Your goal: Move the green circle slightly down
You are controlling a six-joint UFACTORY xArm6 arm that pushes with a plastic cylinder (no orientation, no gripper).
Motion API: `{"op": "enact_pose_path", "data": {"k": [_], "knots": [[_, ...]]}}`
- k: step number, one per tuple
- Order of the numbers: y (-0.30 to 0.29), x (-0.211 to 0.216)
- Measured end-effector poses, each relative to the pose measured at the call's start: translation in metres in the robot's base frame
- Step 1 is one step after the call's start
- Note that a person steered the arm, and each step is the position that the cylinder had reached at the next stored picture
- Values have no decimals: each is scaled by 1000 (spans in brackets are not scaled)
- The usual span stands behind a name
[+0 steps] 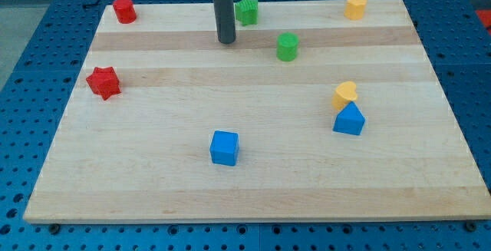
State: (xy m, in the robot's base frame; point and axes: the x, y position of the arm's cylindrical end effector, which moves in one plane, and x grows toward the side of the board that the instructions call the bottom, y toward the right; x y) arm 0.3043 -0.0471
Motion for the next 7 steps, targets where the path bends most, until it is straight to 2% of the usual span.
{"op": "enact_pose_path", "data": {"k": [1, 4, 5, 7], "knots": [[32, 15], [179, 20], [199, 30], [198, 27]]}}
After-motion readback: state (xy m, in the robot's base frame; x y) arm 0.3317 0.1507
